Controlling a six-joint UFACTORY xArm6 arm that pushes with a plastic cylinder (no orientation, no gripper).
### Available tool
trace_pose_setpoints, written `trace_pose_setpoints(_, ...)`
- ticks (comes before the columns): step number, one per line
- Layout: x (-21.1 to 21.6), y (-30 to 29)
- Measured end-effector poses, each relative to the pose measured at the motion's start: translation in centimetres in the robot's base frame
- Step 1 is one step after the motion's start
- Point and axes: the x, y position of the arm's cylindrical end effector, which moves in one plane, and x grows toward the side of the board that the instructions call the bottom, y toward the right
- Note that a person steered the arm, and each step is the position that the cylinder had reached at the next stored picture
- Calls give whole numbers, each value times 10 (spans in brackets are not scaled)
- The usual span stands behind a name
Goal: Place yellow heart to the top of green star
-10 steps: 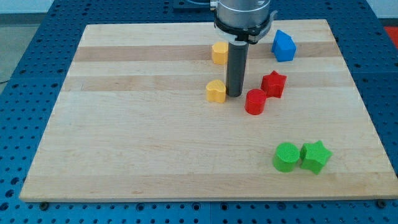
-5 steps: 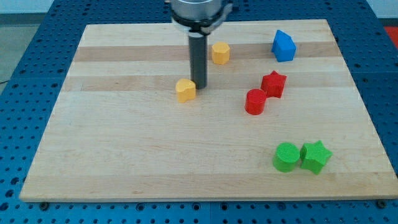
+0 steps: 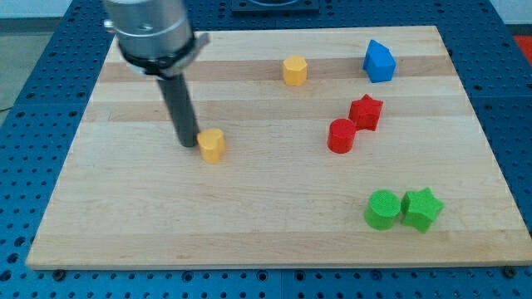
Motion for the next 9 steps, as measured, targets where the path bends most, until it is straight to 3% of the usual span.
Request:
trace_pose_setpoints(2,20,96)
trace_pose_setpoints(4,45,20)
trace_pose_setpoints(5,60,51)
trace_pose_setpoints(7,60,187)
trace_pose_setpoints(8,60,189)
trace_pose_setpoints(9,56,153)
